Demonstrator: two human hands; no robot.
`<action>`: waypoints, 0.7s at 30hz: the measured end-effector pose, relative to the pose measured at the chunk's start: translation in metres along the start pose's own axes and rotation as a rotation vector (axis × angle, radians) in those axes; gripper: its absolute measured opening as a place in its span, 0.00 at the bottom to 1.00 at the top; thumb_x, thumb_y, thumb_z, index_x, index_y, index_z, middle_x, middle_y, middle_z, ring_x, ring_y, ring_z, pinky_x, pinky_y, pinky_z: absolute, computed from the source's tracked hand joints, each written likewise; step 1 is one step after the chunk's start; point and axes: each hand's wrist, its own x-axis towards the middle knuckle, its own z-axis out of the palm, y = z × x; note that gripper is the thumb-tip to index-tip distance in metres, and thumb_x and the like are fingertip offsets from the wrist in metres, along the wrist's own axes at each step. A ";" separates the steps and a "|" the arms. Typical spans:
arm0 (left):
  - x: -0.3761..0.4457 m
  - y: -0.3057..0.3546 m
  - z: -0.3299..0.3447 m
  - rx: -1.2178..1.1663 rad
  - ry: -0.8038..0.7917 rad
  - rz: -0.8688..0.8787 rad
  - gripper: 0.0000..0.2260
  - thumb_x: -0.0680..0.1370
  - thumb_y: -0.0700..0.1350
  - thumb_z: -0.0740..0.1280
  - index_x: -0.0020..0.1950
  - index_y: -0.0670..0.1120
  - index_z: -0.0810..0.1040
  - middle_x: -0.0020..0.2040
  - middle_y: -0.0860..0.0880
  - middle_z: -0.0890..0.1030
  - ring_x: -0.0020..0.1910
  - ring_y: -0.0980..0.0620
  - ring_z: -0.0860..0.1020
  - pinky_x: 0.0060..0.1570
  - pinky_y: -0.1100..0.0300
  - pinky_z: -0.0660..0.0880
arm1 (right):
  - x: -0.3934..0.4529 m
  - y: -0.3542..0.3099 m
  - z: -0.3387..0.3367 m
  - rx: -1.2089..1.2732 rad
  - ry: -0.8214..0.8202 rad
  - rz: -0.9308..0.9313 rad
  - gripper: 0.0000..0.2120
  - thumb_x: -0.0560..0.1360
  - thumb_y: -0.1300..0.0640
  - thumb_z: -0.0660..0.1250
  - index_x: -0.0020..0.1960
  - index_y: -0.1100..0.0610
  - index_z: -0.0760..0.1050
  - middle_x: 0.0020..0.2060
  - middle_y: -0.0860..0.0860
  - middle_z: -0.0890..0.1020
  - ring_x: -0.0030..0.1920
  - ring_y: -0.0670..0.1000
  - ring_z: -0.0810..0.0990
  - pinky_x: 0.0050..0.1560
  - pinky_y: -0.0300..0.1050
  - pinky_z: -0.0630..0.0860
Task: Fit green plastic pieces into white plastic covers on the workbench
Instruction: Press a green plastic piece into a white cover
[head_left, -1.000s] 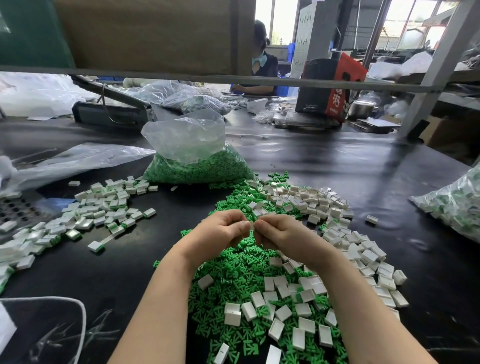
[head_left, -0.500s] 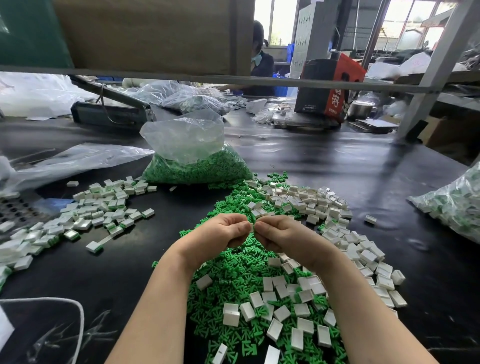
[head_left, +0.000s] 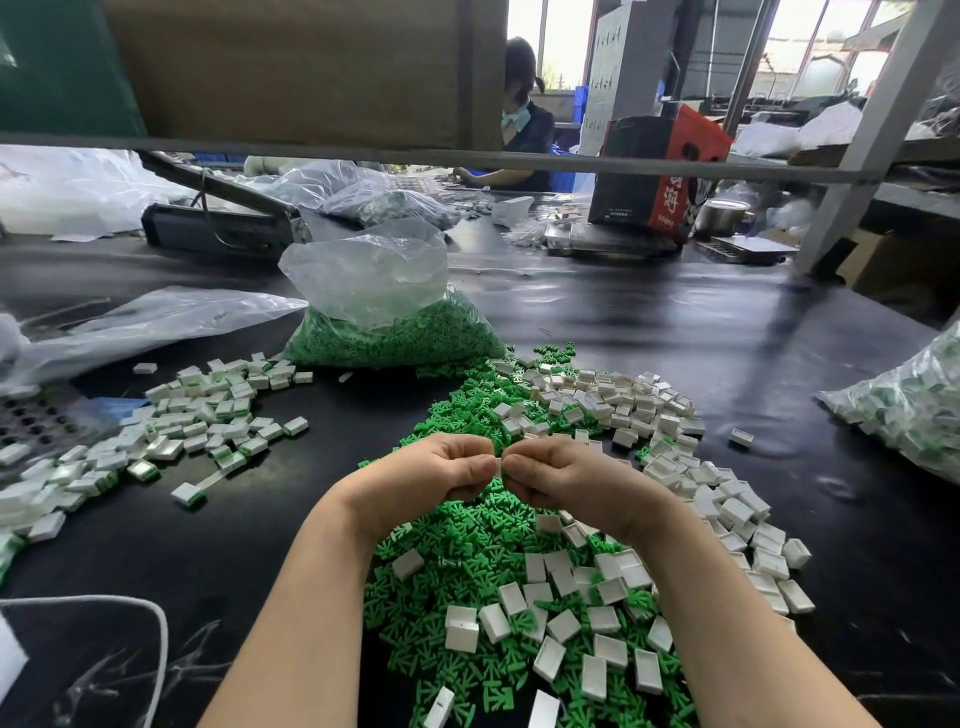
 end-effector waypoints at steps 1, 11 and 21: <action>0.000 0.000 0.000 0.000 0.001 0.005 0.13 0.82 0.38 0.60 0.38 0.45 0.66 0.32 0.54 0.64 0.29 0.62 0.64 0.32 0.73 0.65 | 0.000 0.000 0.000 0.004 -0.001 0.003 0.12 0.83 0.57 0.59 0.41 0.58 0.71 0.29 0.43 0.68 0.30 0.43 0.64 0.32 0.32 0.63; -0.002 0.003 -0.001 -0.029 0.039 0.020 0.12 0.82 0.41 0.61 0.38 0.46 0.69 0.28 0.57 0.68 0.27 0.63 0.65 0.29 0.72 0.64 | -0.002 -0.010 -0.002 0.089 0.011 -0.006 0.13 0.83 0.59 0.58 0.39 0.60 0.68 0.29 0.48 0.66 0.27 0.41 0.64 0.30 0.30 0.63; 0.000 -0.002 -0.002 -0.048 0.096 -0.028 0.12 0.81 0.44 0.63 0.37 0.50 0.72 0.31 0.54 0.69 0.29 0.60 0.66 0.32 0.64 0.60 | -0.004 -0.009 0.001 0.081 0.027 0.035 0.17 0.83 0.54 0.58 0.37 0.56 0.72 0.25 0.43 0.70 0.27 0.44 0.65 0.30 0.36 0.62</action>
